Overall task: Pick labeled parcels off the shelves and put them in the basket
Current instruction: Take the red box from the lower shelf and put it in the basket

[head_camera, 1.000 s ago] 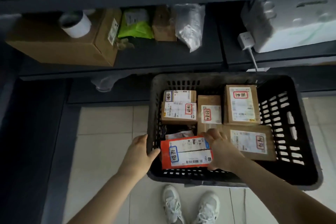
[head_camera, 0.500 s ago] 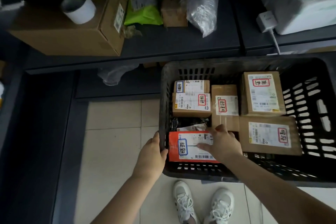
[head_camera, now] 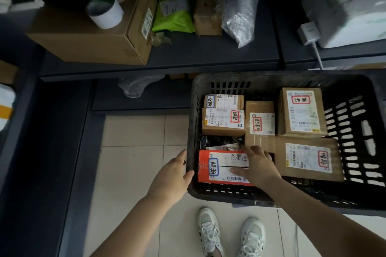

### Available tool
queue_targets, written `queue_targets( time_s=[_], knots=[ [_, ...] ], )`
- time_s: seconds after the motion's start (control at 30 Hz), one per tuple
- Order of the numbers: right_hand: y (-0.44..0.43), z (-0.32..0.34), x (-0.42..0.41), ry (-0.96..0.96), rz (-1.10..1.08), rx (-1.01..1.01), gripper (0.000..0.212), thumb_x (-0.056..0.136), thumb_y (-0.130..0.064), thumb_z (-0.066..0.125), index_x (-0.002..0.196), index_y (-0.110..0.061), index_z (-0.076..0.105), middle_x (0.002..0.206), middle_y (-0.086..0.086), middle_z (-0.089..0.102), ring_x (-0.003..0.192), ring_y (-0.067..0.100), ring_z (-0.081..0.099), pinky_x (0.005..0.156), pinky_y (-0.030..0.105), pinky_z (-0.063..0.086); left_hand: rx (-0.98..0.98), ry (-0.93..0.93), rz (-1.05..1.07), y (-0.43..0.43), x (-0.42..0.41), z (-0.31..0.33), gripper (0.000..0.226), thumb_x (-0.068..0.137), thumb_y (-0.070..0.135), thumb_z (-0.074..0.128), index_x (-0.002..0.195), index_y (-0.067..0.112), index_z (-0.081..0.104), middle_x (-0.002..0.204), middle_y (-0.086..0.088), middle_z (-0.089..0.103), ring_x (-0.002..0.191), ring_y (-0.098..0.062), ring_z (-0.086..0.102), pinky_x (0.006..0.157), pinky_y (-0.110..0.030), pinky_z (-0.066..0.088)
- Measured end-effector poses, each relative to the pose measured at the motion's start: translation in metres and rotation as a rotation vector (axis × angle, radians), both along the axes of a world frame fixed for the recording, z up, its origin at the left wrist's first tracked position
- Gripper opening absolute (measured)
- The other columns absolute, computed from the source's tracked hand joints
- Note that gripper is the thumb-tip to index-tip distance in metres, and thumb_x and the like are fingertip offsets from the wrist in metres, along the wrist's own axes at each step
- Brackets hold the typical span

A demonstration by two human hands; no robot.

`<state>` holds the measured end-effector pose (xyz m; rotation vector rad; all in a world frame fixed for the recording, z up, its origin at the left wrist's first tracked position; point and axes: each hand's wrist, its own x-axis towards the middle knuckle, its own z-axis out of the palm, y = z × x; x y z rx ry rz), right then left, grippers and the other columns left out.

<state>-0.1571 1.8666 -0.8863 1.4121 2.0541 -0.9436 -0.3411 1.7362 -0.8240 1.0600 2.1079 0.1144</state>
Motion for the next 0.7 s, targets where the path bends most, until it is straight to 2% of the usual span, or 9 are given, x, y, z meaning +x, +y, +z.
queue_targets(
  time_s=[0.1,0.27,0.4,0.5,0.7],
  knots=[
    [0.003,0.021,0.003,-0.015,0.113,0.062,0.089,0.08,-0.059,0.061,0.149,-0.029,0.013,0.155,0.004,0.018,0.143,0.032,0.014,0.115,0.049,0.02,-0.086,0.077,-0.094,-0.003,0.0,0.019,0.06,0.096,0.037,0.046,0.148,0.029,0.019,0.137,0.004,0.05,0.123,-0.015,0.049,0.098,-0.031,0.045],
    [0.008,0.076,0.002,-0.015,0.294,0.078,0.082,0.085,-0.048,0.061,0.149,-0.022,0.017,0.153,0.006,0.023,0.142,0.03,0.019,0.115,0.045,0.025,-0.101,0.222,-0.161,-0.021,0.004,0.076,0.057,0.097,0.038,0.042,0.149,0.028,0.018,0.14,0.004,0.045,0.125,-0.017,0.046,0.096,-0.033,0.045],
    [0.002,0.147,-0.02,0.055,0.485,0.125,0.076,0.085,-0.047,0.062,0.146,-0.018,0.026,0.149,0.006,0.03,0.139,0.028,0.025,0.112,0.042,0.029,-0.117,0.37,-0.133,-0.068,0.003,0.14,0.056,0.098,0.035,0.039,0.15,0.027,0.017,0.137,0.003,0.046,0.121,-0.017,0.045,0.093,-0.032,0.045],
    [-0.018,0.223,-0.053,0.193,0.667,0.185,0.074,0.086,-0.042,0.062,0.146,-0.016,0.027,0.148,0.006,0.031,0.135,0.025,0.03,0.111,0.035,0.029,-0.115,0.453,0.004,-0.124,-0.001,0.205,0.056,0.098,0.035,0.039,0.149,0.029,0.017,0.136,0.005,0.045,0.12,-0.016,0.045,0.092,-0.032,0.045],
    [-0.133,0.383,-0.131,0.55,1.087,0.304,0.072,0.092,-0.041,0.054,0.15,-0.018,0.018,0.153,0.001,0.022,0.141,0.02,0.019,0.116,0.029,0.015,-0.045,0.685,0.396,-0.276,0.01,0.354,0.055,0.095,0.041,0.044,0.146,0.029,0.029,0.134,0.003,0.051,0.12,-0.019,0.048,0.095,-0.034,0.044]
  ],
)
